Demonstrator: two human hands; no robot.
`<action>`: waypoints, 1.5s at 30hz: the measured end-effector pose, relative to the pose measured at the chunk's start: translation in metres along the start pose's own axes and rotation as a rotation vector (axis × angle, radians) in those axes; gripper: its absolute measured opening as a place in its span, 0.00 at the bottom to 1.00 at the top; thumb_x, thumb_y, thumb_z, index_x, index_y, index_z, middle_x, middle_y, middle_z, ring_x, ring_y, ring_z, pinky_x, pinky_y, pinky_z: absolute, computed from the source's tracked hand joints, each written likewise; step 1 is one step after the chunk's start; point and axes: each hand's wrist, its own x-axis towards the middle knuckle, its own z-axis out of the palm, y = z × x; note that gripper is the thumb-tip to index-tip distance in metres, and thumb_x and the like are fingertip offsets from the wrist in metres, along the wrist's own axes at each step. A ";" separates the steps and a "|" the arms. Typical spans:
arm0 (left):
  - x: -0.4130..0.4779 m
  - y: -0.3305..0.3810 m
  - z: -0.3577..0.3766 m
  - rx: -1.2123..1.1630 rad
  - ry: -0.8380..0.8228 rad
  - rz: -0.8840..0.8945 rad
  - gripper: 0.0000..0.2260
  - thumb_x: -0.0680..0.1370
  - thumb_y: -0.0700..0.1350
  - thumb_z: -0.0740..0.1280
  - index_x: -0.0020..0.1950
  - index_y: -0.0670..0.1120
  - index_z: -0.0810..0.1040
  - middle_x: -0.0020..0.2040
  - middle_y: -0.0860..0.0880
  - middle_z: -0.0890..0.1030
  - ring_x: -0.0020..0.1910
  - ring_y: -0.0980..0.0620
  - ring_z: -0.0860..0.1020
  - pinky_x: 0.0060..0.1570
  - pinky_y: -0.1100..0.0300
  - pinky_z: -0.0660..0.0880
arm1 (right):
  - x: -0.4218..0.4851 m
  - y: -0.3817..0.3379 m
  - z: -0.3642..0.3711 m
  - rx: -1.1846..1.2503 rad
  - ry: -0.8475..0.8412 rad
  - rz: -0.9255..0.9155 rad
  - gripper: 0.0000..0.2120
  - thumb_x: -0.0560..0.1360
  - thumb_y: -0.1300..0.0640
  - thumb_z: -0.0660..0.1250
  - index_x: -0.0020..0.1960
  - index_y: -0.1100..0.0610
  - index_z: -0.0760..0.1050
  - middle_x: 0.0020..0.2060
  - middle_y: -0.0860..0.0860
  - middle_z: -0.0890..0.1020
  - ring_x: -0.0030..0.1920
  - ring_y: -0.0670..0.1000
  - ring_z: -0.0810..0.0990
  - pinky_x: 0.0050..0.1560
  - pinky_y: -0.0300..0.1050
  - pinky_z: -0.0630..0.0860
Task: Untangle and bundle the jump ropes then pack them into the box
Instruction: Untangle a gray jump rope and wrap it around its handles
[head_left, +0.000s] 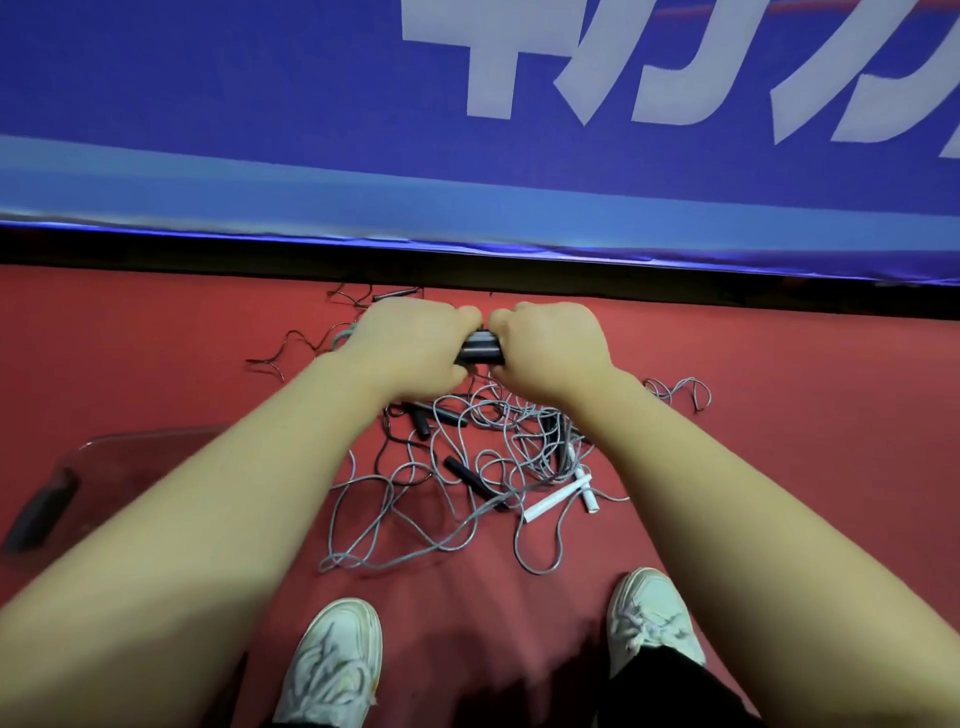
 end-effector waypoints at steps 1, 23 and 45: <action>0.000 0.000 0.003 -0.009 0.013 -0.016 0.09 0.77 0.50 0.63 0.54 0.49 0.68 0.50 0.48 0.78 0.48 0.44 0.77 0.39 0.56 0.67 | 0.000 0.001 0.000 0.007 0.002 -0.016 0.10 0.76 0.51 0.60 0.54 0.54 0.72 0.38 0.50 0.70 0.40 0.56 0.75 0.36 0.45 0.65; -0.007 -0.013 0.012 -1.544 -0.299 -0.212 0.12 0.78 0.42 0.65 0.38 0.46 0.64 0.27 0.51 0.65 0.21 0.57 0.59 0.21 0.66 0.56 | 0.014 0.027 0.051 0.971 0.208 0.476 0.17 0.82 0.50 0.51 0.44 0.58 0.71 0.36 0.51 0.74 0.39 0.51 0.71 0.38 0.45 0.64; -0.019 0.010 0.037 -0.326 -0.369 0.246 0.09 0.74 0.49 0.69 0.41 0.50 0.68 0.34 0.50 0.74 0.36 0.47 0.72 0.37 0.57 0.69 | 0.004 0.031 0.012 0.387 0.017 -0.125 0.21 0.73 0.39 0.61 0.48 0.57 0.78 0.43 0.53 0.81 0.46 0.54 0.77 0.37 0.43 0.64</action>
